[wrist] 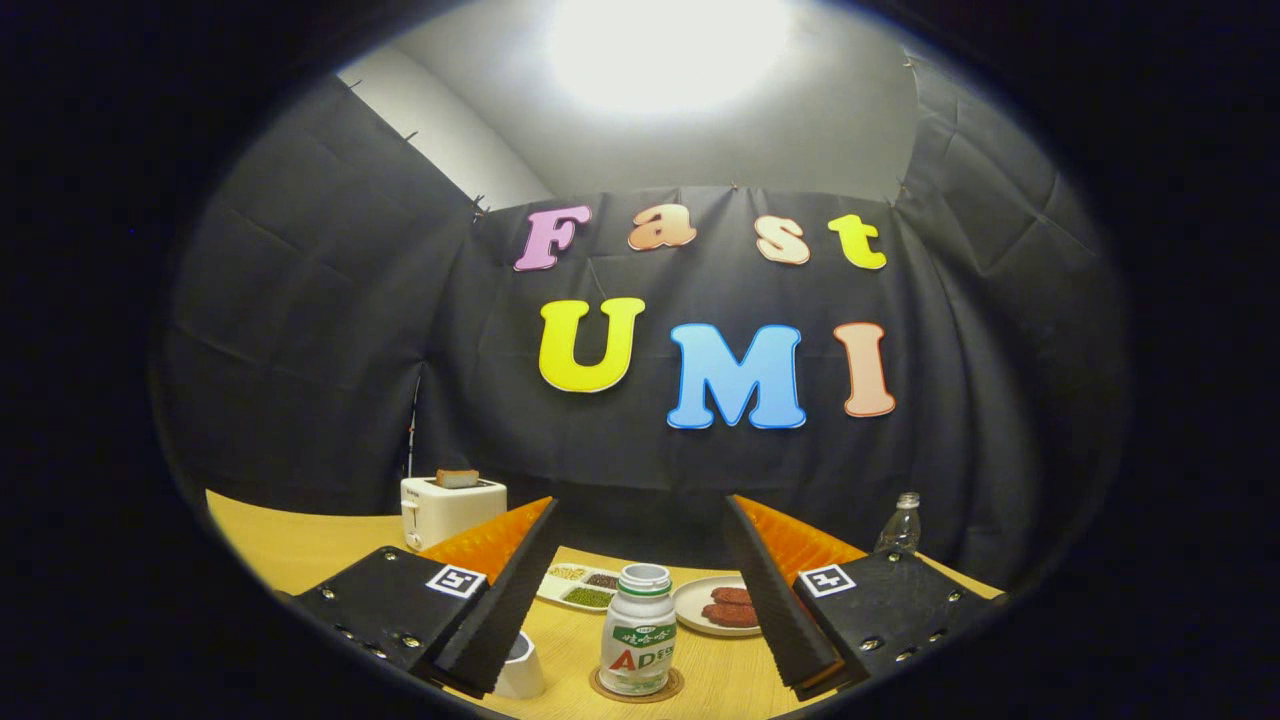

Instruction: Take the bottle from table, then pour the juice into the cup, finally place the bottle on the coaster

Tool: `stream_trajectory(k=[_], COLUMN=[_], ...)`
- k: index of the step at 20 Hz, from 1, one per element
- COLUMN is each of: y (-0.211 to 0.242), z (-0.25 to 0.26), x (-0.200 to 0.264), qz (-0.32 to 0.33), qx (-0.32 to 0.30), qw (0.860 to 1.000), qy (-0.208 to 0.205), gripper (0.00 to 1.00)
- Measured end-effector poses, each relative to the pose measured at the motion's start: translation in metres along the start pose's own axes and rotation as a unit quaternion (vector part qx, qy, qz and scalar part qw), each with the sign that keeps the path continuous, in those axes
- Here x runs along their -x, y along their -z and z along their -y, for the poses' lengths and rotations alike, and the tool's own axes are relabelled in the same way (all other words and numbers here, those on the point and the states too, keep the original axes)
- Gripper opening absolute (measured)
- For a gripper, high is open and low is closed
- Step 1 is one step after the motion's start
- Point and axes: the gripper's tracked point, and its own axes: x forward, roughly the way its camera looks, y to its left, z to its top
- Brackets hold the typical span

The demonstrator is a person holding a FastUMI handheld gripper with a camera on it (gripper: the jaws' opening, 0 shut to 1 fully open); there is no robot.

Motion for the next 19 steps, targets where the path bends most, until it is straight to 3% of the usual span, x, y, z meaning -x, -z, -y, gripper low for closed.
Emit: stream_trajectory(k=[9,19], y=[-0.05,-0.014], z=[0.074,0.205], x=[0.039,0.101], qz=[0.046,0.051], qx=[-0.008,-0.025], qw=[0.998,0.992], qy=[0.046,0.111], gripper=[0.98,0.98])
